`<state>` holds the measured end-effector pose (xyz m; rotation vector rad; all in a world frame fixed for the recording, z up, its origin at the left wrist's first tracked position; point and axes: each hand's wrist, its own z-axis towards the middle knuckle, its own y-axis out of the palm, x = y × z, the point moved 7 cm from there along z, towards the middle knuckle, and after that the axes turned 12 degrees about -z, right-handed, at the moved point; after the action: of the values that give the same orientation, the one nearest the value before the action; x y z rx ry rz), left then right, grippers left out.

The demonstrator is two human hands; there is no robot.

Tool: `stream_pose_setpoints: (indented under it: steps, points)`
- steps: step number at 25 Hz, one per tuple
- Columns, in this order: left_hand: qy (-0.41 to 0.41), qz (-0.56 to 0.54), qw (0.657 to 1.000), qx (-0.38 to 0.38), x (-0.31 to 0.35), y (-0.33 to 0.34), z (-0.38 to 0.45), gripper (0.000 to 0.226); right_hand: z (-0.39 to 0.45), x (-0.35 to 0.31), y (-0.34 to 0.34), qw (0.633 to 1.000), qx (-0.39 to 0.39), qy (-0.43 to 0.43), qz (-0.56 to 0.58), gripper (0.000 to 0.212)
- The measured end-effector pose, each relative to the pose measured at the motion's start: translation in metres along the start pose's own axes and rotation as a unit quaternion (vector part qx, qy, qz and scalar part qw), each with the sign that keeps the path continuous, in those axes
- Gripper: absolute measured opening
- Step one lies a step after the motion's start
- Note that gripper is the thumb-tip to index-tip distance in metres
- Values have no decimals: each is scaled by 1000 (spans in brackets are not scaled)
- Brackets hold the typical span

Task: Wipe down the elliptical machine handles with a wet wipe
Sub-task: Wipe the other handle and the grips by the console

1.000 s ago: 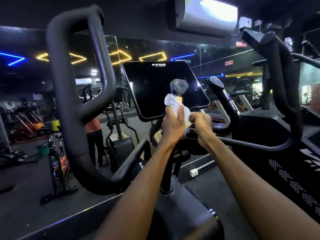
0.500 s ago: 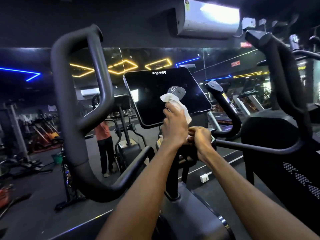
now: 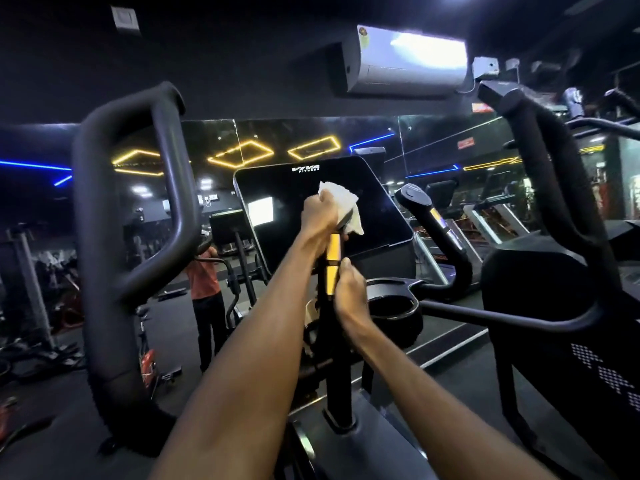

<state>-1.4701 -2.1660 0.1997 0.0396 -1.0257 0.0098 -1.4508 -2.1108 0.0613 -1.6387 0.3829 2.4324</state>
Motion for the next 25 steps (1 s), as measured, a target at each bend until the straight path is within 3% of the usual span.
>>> stream_pose_setpoints:
  steps: [3, 5, 7, 8, 9, 11, 12, 16, 19, 20, 21, 23, 24, 25]
  points:
    - [-74, -6, 986, -150, 5, 12, -14, 30, -7, -2, 7, 998, 17, -10, 54, 62]
    - [-129, 22, 980, -150, 5, 13, 3, 31, -7, -3, 8, 998, 33, -31, 43, 63]
    - [-54, 158, 980, -110, 17, 16, 19, 35, -6, 0, 13, 998, 31, -38, 40, 68]
    - [32, 271, 960, -67, 25, 18, 21, 38, -5, 2, 14, 998, 29, -40, 36, 71]
    - [119, 377, 918, -32, 27, 21, 16, 39, -6, 2, 14, 998, 22, -40, 35, 72]
    - [239, 494, 836, -9, 30, 31, -1, 38, -7, 4, 13, 998, 3, -44, 53, 70]
    - [246, 529, 811, -24, 28, 35, 1, 39, -9, 2, 13, 997, -8, -45, 69, 67]
    - [170, 611, 772, -41, 30, 36, 10, 37, -9, 4, 16, 995, -22, -35, 95, 68]
    - [264, 697, 660, -90, 6, 54, -12, 39, -7, 5, 14, 995, -3, -28, 97, 68]
    - [284, 691, 656, -110, 4, 55, -10, 43, -7, 6, 13, 995, 1, -22, 100, 65]
    - [262, 668, 685, -122, 9, 49, 2, 48, -10, 5, 13, 994, -5, -14, 112, 63]
    - [182, 589, 779, -110, 21, 35, 26, 54, -16, 1, 13, 991, -20, -9, 133, 58]
    - [178, 576, 792, -98, 21, 32, 24, 52, -18, 1, 13, 991, -21, -10, 135, 58]
    - [212, 588, 776, -79, 14, 30, 15, 47, -20, 0, 11, 991, -21, -10, 135, 59]
